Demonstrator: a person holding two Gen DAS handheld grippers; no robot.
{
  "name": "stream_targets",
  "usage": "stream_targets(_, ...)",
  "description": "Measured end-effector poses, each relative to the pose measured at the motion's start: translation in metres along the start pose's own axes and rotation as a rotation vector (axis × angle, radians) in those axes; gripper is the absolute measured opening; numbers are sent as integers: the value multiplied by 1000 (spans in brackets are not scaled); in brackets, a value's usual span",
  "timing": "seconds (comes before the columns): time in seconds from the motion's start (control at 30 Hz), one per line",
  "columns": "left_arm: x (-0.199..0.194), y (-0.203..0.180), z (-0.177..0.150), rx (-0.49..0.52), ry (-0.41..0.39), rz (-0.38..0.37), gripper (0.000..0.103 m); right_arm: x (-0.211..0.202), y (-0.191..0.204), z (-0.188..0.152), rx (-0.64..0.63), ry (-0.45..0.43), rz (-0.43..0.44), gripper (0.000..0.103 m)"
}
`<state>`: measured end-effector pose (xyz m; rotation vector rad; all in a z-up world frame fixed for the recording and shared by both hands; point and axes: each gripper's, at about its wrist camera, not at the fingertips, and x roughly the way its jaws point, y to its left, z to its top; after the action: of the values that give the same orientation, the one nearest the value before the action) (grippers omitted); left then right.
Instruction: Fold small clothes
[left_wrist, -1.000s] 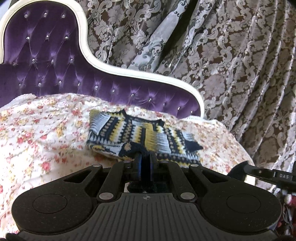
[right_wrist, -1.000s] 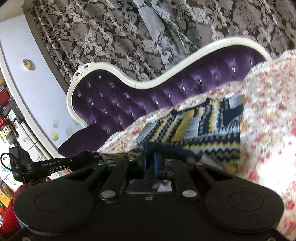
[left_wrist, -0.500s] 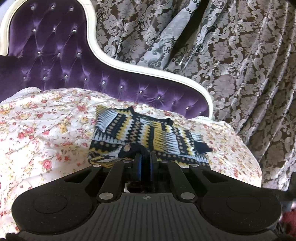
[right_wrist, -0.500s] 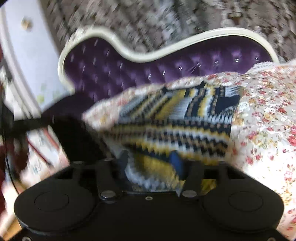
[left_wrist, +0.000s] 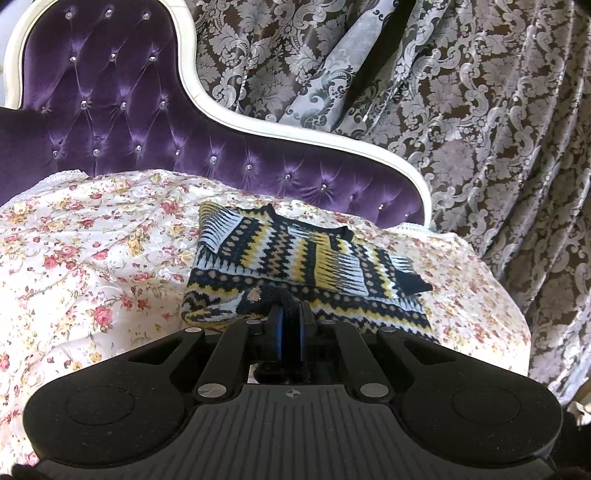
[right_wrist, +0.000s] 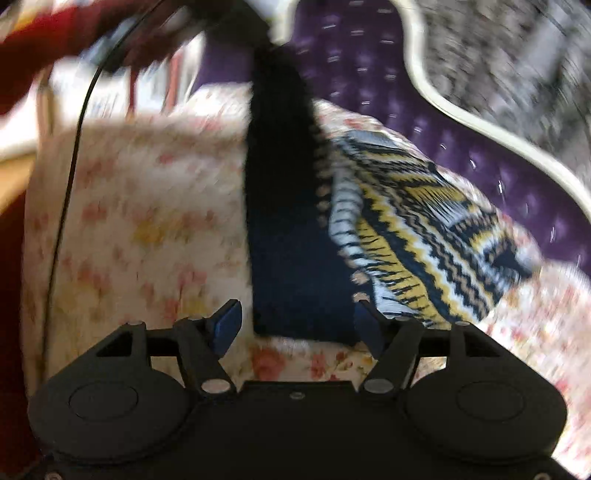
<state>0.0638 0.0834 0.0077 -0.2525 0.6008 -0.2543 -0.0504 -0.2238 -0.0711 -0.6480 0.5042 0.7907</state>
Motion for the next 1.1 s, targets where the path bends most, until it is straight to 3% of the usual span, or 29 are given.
stream_targets(0.27,0,-2,0,4,1,-4,7,7,14,-11,-277,11,-127,69)
stream_targets(0.43,0,-2,-1,1,9,-4,7,24,14,-1,-253,-53,-112,67)
stream_targets(0.5,0,-1,-1,-2,7,-2,7,32,6,4,-196,-57,-82,58)
stream_targets(0.57,0,0,-1,-8,7,-2,7,39,-3,7,-131,-38,-52,36)
stream_targets(0.6,0,1,-1,-11,7,-2,7,42,-7,8,-101,-28,-30,30)
stream_targets(0.63,1,2,-1,-13,8,-2,7,44,-12,8,-63,-21,-14,12)
stream_targets(0.77,1,6,1,-17,9,-2,7,38,-48,11,198,-50,27,10)
stream_targets(0.93,9,8,16,-14,1,-7,7,24,-111,16,483,-139,13,10)
stream_targets(1.1,37,8,41,-10,4,-14,7,35,-167,24,594,-170,-70,10)
